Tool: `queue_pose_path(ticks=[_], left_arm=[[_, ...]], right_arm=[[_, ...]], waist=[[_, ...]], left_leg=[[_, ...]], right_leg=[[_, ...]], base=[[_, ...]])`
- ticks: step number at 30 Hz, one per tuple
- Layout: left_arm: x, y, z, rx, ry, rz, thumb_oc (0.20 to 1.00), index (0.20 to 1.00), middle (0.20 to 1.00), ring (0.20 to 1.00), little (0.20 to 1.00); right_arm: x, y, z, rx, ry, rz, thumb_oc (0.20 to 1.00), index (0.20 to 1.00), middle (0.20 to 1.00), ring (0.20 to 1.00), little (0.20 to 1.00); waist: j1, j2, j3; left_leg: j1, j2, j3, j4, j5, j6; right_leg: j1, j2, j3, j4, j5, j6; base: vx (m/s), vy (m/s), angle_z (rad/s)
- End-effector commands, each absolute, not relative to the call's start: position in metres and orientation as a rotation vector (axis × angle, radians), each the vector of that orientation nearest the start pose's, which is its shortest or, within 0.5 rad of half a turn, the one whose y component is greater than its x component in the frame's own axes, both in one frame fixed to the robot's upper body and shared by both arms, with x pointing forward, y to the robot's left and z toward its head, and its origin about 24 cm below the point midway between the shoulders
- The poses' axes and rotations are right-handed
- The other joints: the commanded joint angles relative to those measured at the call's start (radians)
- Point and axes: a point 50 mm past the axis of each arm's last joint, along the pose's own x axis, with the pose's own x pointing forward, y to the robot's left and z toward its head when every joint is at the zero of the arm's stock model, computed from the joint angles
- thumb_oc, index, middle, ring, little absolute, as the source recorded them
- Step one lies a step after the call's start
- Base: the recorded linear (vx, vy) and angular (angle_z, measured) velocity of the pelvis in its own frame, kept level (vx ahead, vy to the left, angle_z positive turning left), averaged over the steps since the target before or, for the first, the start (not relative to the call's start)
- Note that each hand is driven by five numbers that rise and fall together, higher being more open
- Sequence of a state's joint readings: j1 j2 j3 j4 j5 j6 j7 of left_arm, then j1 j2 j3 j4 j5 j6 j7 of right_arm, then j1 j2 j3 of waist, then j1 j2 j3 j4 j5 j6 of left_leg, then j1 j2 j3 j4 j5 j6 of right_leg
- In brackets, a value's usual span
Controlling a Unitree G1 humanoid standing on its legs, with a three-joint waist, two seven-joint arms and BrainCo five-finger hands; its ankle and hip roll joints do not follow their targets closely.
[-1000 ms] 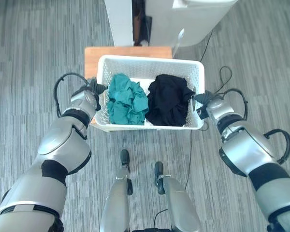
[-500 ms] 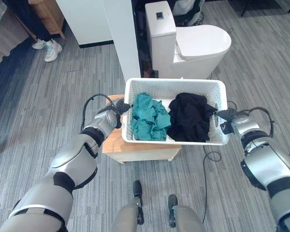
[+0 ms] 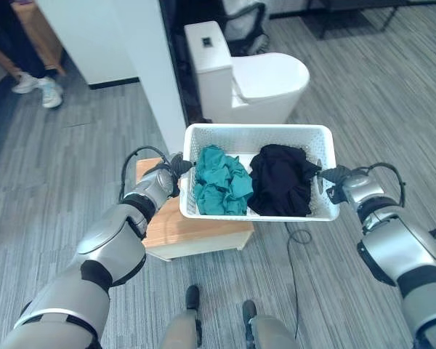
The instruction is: Grab the laundry basket,head to the washer,open it,put in the laundry and shut it.
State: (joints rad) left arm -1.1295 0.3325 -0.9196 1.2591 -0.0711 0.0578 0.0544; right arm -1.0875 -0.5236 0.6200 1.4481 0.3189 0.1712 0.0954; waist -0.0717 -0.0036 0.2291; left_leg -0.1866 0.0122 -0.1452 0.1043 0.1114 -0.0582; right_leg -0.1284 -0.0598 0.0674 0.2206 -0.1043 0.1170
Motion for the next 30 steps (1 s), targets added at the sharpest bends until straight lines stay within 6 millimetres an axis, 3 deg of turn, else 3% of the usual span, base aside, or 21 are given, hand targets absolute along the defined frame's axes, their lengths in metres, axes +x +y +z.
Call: queue_pose_path(ticks=[1, 3, 4, 7, 10, 11, 12, 13, 14, 16, 17, 18, 20, 22, 23, 24, 30], left_arm=[[0.419, 0.173, 0.135, 1.159, 0.204, -0.053, 0.200, 0.200, 0.200, 0.200, 0.200], [0.423, 0.174, 0.150, 1.190, 0.177, -0.029, 0.200, 0.200, 0.200, 0.200, 0.200], [0.425, 0.174, 0.160, 1.202, 0.156, -0.015, 0.200, 0.200, 0.200, 0.200, 0.200], [0.428, 0.177, 0.177, 1.214, 0.117, 0.019, 0.200, 0.200, 0.200, 0.200, 0.200], [0.427, 0.188, 0.175, 1.199, 0.142, 0.049, 0.200, 0.200, 0.200, 0.200, 0.200], [0.427, 0.188, 0.175, 1.199, 0.142, 0.049, 0.200, 0.200, 0.200, 0.200, 0.200], [0.424, 0.202, 0.174, 1.192, 0.173, 0.082, 0.200, 0.200, 0.200, 0.200, 0.200], [0.423, 0.209, 0.174, 1.177, 0.187, 0.102, 0.200, 0.200, 0.200, 0.200, 0.200], [0.420, 0.221, 0.170, 1.152, 0.215, 0.124, 0.200, 0.200, 0.200, 0.200, 0.200], [0.419, 0.226, 0.172, 1.131, 0.210, 0.148, 0.200, 0.200, 0.200, 0.200, 0.200], [0.419, 0.227, 0.172, 1.131, 0.210, 0.148, 0.200, 0.200, 0.200, 0.200, 0.200], [0.420, 0.228, 0.178, 1.103, 0.184, 0.164, 0.200, 0.200, 0.200, 0.200, 0.200], [0.422, 0.226, 0.186, 1.079, 0.155, 0.167, 0.200, 0.200, 0.200, 0.200, 0.200], [0.423, 0.221, 0.186, 1.070, 0.144, 0.157, 0.200, 0.200, 0.200, 0.200, 0.200], [0.423, 0.221, 0.186, 1.070, 0.143, 0.157, 0.200, 0.200, 0.200, 0.200, 0.200], [0.423, 0.218, 0.181, 1.081, 0.155, 0.141, 0.200, 0.200, 0.200, 0.200, 0.200], [0.423, 0.208, 0.171, 1.091, 0.163, 0.110, 0.200, 0.200, 0.200, 0.200, 0.200]], right_arm=[[0.377, -0.320, 0.137, -0.667, 0.548, -0.264, 0.200, 0.200, 0.200, 0.200, 0.200], [0.382, -0.322, 0.160, -0.708, 0.520, -0.291, 0.200, 0.200, 0.200, 0.200, 0.200], [0.385, -0.318, 0.167, -0.719, 0.496, -0.295, 0.200, 0.200, 0.200, 0.200, 0.200], [0.390, -0.312, 0.171, -0.710, 0.461, -0.285, 0.200, 0.200, 0.200, 0.200, 0.200], [0.390, -0.307, 0.164, -0.698, 0.466, -0.257, 0.200, 0.200, 0.200, 0.200, 0.200], [0.390, -0.307, 0.164, -0.698, 0.466, -0.257, 0.200, 0.200, 0.200, 0.200, 0.200], [0.392, -0.302, 0.161, -0.699, 0.469, -0.233, 0.200, 0.200, 0.200, 0.200, 0.200], [0.393, -0.298, 0.158, -0.710, 0.478, -0.218, 0.200, 0.200, 0.200, 0.200, 0.200], [0.394, -0.292, 0.153, -0.699, 0.482, -0.202, 0.200, 0.200, 0.200, 0.200, 0.200], [0.396, -0.287, 0.151, -0.692, 0.481, -0.189, 0.200, 0.200, 0.200, 0.200, 0.200], [0.396, -0.287, 0.151, -0.692, 0.481, -0.189, 0.200, 0.200, 0.200, 0.200, 0.200], [0.397, -0.283, 0.151, -0.675, 0.469, -0.173, 0.200, 0.200, 0.200, 0.200, 0.200], [0.399, -0.280, 0.153, -0.656, 0.451, -0.167, 0.200, 0.200, 0.200, 0.200, 0.200], [0.401, -0.277, 0.156, -0.639, 0.427, -0.161, 0.200, 0.200, 0.200, 0.200, 0.200], [0.401, -0.277, 0.157, -0.639, 0.427, -0.161, 0.200, 0.200, 0.200, 0.200, 0.200], [0.400, -0.281, 0.157, -0.620, 0.417, -0.173, 0.200, 0.200, 0.200, 0.200, 0.200], [0.394, -0.292, 0.153, -0.589, 0.433, -0.205, 0.200, 0.200, 0.200, 0.200, 0.200]], waist=[[-0.042, -0.001, -0.024], [-0.065, 0.004, -0.010], [-0.057, 0.013, -0.006], [-0.024, 0.035, -0.007], [0.010, 0.034, -0.036], [0.012, 0.035, -0.038], [0.038, 0.016, -0.064], [0.056, 0.002, -0.081], [0.088, -0.015, -0.095], [0.108, -0.017, -0.094], [0.112, -0.017, -0.095], [0.139, -0.025, -0.088], [0.149, -0.033, -0.071], [0.156, -0.035, -0.041], [0.154, -0.034, -0.043], [0.148, -0.031, -0.027], [0.117, -0.031, -0.030]], left_leg=[[0.054, -0.034, 0.019, 0.071, -0.196, 0.023], [0.048, -0.042, 0.086, 0.038, -0.188, 0.031], [0.029, -0.030, 0.135, 0.035, -0.180, 0.038], [0.016, -0.009, 0.219, 0.012, -0.150, 0.067], [0.026, 0.023, 0.308, -0.018, -0.131, 0.083], [0.024, 0.024, 0.310, -0.020, -0.130, 0.083], [0.028, 0.033, 0.375, -0.032, -0.121, 0.079], [0.029, 0.033, 0.394, -0.035, -0.131, 0.069], [0.020, 0.046, 0.444, -0.037, -0.124, 0.062], [0.011, 0.067, 0.471, -0.036, -0.114, 0.049], [0.011, 0.069, 0.475, -0.036, -0.114, 0.048], [-0.012, 0.084, 0.449, -0.033, -0.097, 0.029], [-0.036, 0.092, 0.372, -0.038, -0.062, 0.018], [-0.061, 0.073, 0.220, -0.023, -0.058, 0.000], [-0.064, 0.073, 0.218, -0.023, -0.056, 0.000], [-0.062, 0.044, 0.117, -0.027, -0.056, -0.010], [-0.037, 0.073, 0.153, -0.057, -0.019, -0.019]], right_leg=[[-0.071, -0.061, 0.045, -0.081, 0.168, 0.056], [-0.124, -0.095, 0.084, -0.120, 0.266, 0.102], [-0.141, -0.102, 0.054, -0.122, 0.244, 0.090], [-0.102, -0.114, -0.116, -0.013, 0.142, 0.038], [-0.042, -0.097, -0.209, 0.101, 0.032, 0.005], [-0.045, -0.096, -0.207, 0.100, 0.035, 0.005], [0.045, -0.099, -0.276, 0.061, 0.003, 0.006], [0.095, -0.112, -0.306, 0.027, -0.016, 0.016], [0.138, -0.127, -0.346, -0.052, -0.005, 0.027], [0.135, -0.138, -0.373, -0.095, 0.017, 0.035], [0.134, -0.136, -0.368, -0.099, 0.020, 0.035], [0.126, -0.127, -0.355, -0.156, 0.043, 0.039], [0.113, -0.099, -0.327, -0.176, 0.053, 0.024], [0.097, -0.079, -0.305, -0.171, 0.050, 0.010], [0.095, -0.078, -0.307, -0.172, 0.052, 0.009], [0.097, -0.054, -0.292, -0.176, 0.044, -0.005], [0.122, -0.020, -0.292, -0.204, 0.041, -0.024]], base=[[-0.22, 0.255, -0.46], [-0.37, 0.309, -0.78], [-0.36, 0.247, -1.20], [-0.23, 0.213, -1.35], [-0.14, 0.087, -1.20], [-0.12, -0.031, -1.30], [-0.06, -0.077, -1.53], [-0.16, -0.176, -2.10], [-0.09, -0.141, -1.66], [-0.15, -0.144, -1.49], [-0.24, -0.234, -1.33], [-0.17, -0.244, -1.55], [-0.21, -0.294, -1.16], [-0.13, -0.196, -0.51], [-0.05, -0.205, -0.06], [-0.02, -0.126, -0.05], [0.00, -0.118, 0.15]])
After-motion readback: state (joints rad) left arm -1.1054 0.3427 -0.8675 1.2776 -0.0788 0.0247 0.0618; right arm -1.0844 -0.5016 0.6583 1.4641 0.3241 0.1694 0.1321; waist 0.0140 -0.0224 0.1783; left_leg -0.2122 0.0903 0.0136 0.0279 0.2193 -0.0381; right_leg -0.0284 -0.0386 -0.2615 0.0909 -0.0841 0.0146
